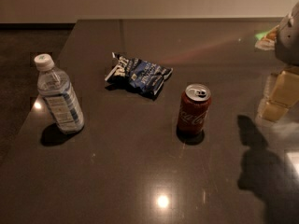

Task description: Move blue plastic bottle near blue chip bag

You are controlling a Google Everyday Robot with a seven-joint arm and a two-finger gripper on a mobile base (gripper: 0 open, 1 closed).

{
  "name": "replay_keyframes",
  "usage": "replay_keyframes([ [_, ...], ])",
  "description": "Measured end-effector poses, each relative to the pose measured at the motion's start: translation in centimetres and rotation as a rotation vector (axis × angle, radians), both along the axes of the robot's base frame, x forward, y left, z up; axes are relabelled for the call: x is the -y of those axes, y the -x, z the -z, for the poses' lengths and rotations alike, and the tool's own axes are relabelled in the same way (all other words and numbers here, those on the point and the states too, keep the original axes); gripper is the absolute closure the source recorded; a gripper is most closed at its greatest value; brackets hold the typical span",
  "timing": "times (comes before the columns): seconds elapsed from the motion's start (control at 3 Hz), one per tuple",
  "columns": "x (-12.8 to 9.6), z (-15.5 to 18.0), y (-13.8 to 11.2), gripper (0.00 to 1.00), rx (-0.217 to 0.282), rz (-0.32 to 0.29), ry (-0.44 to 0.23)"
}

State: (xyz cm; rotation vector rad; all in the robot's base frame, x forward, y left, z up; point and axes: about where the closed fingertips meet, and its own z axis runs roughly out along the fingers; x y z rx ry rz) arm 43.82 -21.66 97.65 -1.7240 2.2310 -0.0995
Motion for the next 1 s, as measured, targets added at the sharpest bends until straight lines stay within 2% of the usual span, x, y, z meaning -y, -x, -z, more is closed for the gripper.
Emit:
replay_keyframes([
  [0.33, 0.0, 0.0, 0.0, 0.0, 0.0, 0.0, 0.0],
  [0.67, -1.7, -0.7, -1.0, 0.0, 0.028, -0.03, -0.048],
  [1.0, -4.7, -1.3, -2.7, 0.0, 0.053, -0.08, -0.114],
])
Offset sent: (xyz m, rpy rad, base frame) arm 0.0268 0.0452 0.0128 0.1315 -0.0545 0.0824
